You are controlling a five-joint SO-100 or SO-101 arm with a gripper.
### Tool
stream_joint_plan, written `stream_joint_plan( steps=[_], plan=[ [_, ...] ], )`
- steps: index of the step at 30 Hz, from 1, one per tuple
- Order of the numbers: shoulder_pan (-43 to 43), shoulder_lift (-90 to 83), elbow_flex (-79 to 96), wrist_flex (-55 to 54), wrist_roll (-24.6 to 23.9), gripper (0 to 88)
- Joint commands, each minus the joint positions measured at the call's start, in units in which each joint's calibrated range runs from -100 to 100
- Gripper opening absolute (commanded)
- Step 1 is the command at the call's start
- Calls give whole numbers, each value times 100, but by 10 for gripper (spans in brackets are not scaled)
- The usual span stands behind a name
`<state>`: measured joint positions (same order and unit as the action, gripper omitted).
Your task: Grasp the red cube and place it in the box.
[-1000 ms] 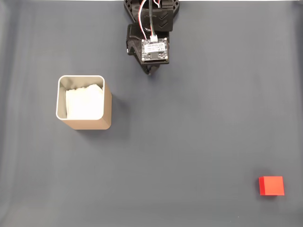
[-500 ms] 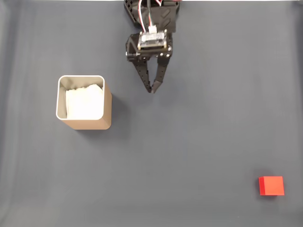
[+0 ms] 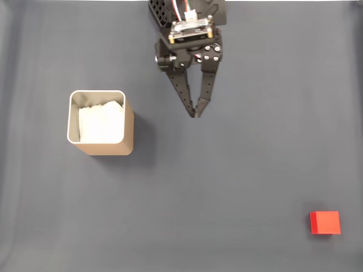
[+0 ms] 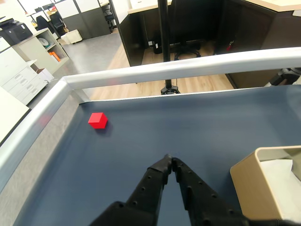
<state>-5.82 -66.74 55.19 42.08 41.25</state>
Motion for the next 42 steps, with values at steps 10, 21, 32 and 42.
stream_joint_plan(
  steps=[10,21,32,42],
  plan=[
    [-962,1849,-2639,925,63,17],
    [-1736,3355,-4188,1401,103,21],
    [-2005,4930,-6121,2353,-15,26],
    [-1814,6029,-7415,2838,15,56]
  ],
)
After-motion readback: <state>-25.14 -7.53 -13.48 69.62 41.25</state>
